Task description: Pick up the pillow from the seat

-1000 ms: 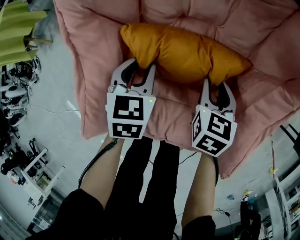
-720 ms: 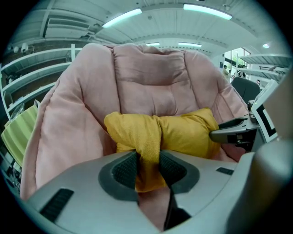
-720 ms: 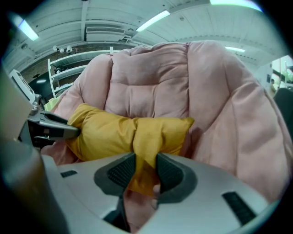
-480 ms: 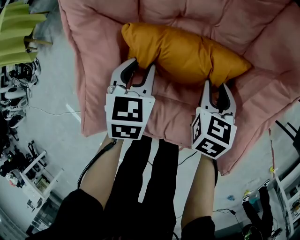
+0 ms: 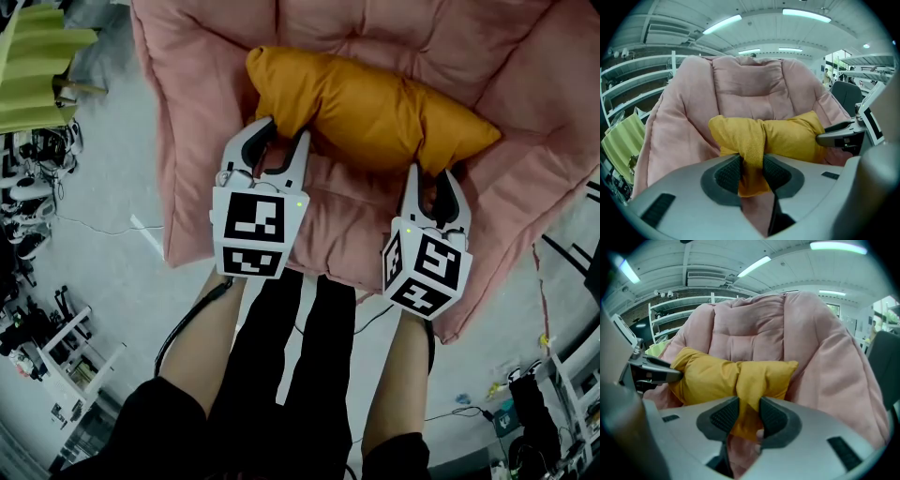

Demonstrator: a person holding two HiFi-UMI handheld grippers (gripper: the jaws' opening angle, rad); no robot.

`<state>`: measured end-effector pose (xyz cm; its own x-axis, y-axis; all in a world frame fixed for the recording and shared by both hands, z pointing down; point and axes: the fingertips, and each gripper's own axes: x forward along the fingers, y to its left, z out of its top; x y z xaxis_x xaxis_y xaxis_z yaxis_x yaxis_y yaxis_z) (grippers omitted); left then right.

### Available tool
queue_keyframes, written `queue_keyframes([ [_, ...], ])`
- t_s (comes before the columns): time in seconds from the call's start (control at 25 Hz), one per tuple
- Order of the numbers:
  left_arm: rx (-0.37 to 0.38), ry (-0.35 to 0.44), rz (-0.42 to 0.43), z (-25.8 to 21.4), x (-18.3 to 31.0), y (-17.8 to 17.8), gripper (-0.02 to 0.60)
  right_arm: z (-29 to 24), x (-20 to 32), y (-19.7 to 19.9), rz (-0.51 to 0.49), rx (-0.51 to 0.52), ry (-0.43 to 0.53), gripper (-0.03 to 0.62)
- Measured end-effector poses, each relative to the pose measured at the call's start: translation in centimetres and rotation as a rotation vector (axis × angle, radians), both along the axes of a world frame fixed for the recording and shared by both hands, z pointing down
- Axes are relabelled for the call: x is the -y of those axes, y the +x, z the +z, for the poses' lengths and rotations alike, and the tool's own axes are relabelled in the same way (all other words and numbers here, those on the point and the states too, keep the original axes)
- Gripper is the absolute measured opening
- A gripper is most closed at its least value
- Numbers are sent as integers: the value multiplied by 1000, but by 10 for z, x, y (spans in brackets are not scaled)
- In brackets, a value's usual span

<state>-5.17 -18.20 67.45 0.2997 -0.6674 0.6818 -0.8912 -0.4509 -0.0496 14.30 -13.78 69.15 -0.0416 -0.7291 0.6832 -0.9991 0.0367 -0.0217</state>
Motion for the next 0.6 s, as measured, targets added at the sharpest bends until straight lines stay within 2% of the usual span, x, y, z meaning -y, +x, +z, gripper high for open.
queue_keyframes([
  [0.6,-16,74,1,-42,1,-5,138,-41,1,-4,-2,-11,62,153],
])
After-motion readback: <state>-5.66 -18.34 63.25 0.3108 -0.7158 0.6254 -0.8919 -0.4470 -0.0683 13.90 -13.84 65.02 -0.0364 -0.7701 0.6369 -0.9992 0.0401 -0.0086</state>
